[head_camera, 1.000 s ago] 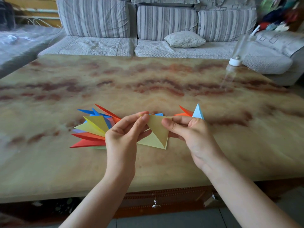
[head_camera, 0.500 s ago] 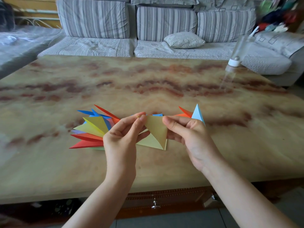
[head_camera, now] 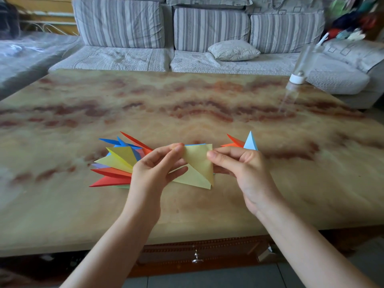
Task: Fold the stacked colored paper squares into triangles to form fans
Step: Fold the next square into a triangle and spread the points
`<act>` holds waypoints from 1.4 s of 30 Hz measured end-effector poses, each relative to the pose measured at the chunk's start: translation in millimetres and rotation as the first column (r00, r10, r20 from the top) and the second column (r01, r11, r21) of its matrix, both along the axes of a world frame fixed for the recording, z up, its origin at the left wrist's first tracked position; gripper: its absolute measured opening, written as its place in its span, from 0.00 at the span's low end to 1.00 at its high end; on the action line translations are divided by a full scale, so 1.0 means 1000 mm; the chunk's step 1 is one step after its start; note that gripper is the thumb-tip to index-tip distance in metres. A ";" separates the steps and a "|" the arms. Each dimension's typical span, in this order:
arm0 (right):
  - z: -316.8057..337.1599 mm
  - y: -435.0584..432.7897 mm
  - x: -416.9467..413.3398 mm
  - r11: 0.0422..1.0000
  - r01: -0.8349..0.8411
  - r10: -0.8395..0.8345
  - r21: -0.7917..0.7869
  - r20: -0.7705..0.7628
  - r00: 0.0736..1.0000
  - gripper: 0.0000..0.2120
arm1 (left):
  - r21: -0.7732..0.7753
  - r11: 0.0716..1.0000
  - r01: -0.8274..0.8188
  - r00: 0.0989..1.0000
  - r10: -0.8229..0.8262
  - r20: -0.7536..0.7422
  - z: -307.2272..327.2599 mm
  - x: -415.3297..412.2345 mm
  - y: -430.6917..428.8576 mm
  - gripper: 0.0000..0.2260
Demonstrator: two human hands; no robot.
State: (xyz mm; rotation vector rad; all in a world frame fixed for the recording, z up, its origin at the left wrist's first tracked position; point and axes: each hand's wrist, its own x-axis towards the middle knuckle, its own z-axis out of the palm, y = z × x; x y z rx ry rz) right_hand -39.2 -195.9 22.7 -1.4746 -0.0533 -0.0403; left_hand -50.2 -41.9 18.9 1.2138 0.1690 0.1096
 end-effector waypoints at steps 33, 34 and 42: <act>-0.003 -0.006 -0.007 0.913 -0.267 0.271 -0.309 -0.030 0.962 0.03 | 0.635 0.729 -0.254 0.955 0.084 0.286 -0.005 0.011 0.009 0.07; -0.003 -0.007 -0.007 0.910 -0.272 0.277 -0.312 -0.031 0.960 0.04 | 0.638 0.728 -0.251 0.956 0.084 0.280 -0.004 0.011 0.010 0.07; 0.000 -0.011 -0.005 0.881 -0.344 0.337 -0.325 -0.081 0.938 0.05 | 0.637 0.728 -0.253 0.958 0.097 0.269 -0.008 0.012 0.011 0.07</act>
